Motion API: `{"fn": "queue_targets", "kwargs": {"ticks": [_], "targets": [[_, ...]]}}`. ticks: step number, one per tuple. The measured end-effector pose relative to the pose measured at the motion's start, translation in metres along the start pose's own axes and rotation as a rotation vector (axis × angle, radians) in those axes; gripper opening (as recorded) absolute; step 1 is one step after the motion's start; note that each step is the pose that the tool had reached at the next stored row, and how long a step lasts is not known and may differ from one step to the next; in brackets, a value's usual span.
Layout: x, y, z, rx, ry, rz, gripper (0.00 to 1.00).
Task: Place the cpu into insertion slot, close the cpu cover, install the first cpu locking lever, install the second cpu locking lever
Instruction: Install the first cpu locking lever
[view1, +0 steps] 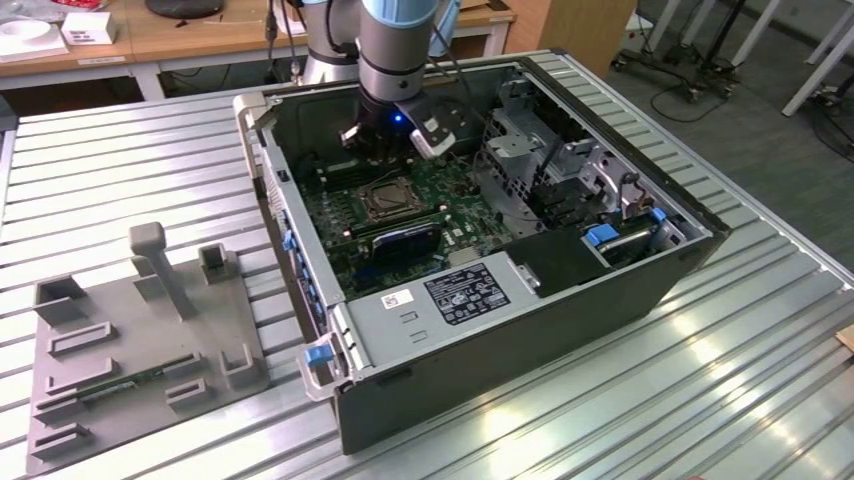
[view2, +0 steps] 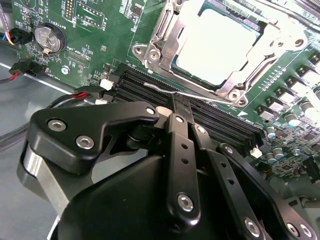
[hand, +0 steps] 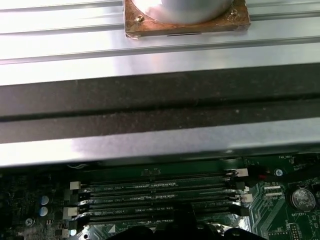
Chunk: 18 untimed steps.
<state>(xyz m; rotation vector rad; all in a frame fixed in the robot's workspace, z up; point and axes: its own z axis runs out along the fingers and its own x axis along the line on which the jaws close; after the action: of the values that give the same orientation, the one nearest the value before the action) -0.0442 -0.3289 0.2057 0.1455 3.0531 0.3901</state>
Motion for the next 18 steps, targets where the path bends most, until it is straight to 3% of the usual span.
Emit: {"fn": "queue_targets", "kwargs": {"ticks": [18], "targets": [[-0.0005,-0.0019,0.0077,-0.0001,0.0000,0.000,0.11]]}}
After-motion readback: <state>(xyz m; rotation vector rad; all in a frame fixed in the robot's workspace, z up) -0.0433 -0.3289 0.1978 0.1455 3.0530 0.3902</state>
